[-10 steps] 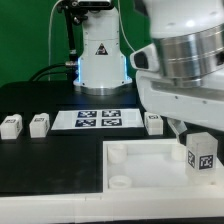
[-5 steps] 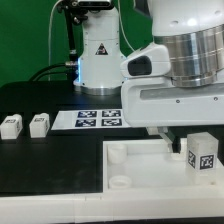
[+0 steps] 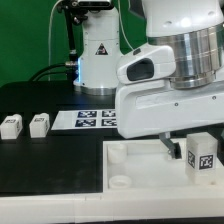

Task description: Assemble one leg

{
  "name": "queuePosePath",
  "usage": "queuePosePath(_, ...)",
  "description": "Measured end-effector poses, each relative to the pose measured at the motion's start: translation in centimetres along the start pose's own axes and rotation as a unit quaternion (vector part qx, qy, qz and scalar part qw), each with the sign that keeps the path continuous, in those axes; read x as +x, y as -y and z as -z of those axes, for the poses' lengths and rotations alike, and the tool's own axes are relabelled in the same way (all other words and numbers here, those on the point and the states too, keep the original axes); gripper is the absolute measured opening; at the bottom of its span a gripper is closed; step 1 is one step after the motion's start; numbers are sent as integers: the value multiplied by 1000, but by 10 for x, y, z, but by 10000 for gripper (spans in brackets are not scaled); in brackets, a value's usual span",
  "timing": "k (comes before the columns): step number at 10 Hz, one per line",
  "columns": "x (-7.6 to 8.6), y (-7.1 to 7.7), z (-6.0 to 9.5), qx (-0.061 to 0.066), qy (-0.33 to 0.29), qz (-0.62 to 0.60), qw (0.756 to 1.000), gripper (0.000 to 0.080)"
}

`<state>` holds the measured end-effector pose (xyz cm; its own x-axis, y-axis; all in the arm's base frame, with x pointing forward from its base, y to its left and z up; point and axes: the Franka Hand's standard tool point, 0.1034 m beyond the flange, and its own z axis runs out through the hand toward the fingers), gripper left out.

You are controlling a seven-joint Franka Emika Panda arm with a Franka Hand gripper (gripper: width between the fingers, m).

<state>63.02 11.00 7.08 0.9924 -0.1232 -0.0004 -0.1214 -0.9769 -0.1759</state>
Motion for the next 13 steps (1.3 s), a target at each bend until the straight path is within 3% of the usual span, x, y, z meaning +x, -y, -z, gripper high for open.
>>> queuePosePath(1, 0, 1, 0, 0, 0, -39, 999, 345)
queuePosePath(4, 1, -2, 0, -3, -1, -191, 982, 297)
queuePosePath(7, 1, -5, 0, 5, 1, -358, 934, 297)
queuePosePath(9, 0, -5, -1, 10, 5, -492, 871, 297)
queuePosePath(13, -4, -4, -2, 50, 28, -708, 704, 297)
